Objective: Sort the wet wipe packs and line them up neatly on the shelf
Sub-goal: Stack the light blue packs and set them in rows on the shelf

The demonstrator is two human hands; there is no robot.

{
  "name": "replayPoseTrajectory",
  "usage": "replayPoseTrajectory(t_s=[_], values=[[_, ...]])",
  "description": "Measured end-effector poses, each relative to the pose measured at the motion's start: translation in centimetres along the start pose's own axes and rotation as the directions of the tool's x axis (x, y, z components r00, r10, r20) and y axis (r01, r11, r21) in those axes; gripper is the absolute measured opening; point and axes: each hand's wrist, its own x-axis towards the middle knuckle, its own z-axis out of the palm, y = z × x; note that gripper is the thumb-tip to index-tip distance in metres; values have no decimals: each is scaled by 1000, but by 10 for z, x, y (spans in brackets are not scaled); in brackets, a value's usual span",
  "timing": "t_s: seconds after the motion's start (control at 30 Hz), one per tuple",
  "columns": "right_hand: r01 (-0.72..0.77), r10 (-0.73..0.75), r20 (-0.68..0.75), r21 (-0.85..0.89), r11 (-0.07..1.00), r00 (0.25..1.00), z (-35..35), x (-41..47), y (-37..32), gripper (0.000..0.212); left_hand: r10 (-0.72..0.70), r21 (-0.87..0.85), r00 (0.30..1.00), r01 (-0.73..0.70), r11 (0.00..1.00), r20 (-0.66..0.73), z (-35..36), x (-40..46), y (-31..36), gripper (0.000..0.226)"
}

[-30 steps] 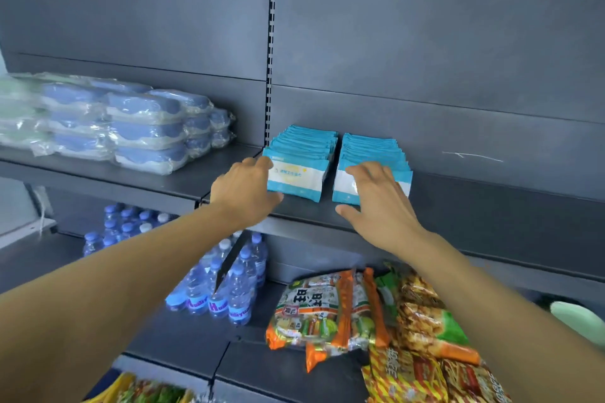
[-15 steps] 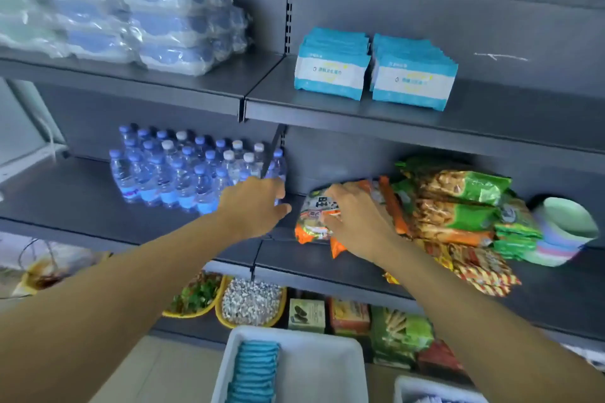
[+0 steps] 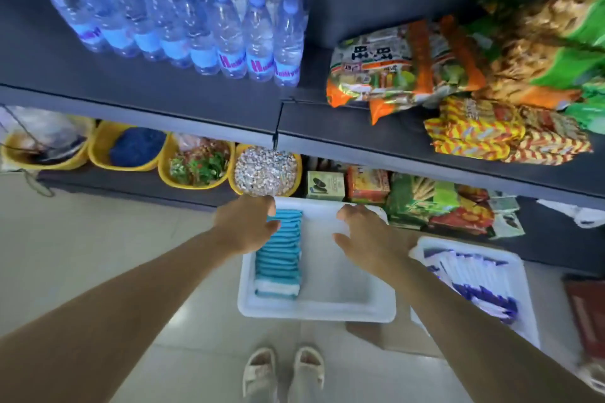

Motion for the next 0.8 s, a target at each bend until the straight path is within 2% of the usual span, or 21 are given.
replayPoseTrajectory(t_s=[0.23, 0.47, 0.63, 0.8], values=[[-7, 2, 196, 23, 1000, 981, 114, 34, 12, 36, -106, -61, 991, 111, 992, 84, 105, 16, -44, 26], [57, -75, 304, 71, 996, 950, 245, 76, 36, 38, -134, -54, 989, 137, 989, 59, 202, 35, -75, 32], [104, -109, 226, 37, 994, 968, 313, 107, 49, 37, -144, -33, 988, 143, 989, -49, 247, 49, -91, 36], [117, -111, 136, -37, 992, 984, 349, 119, 49, 28, -154, -62, 980, 147, 987, -129, 272, 64, -99, 35]])
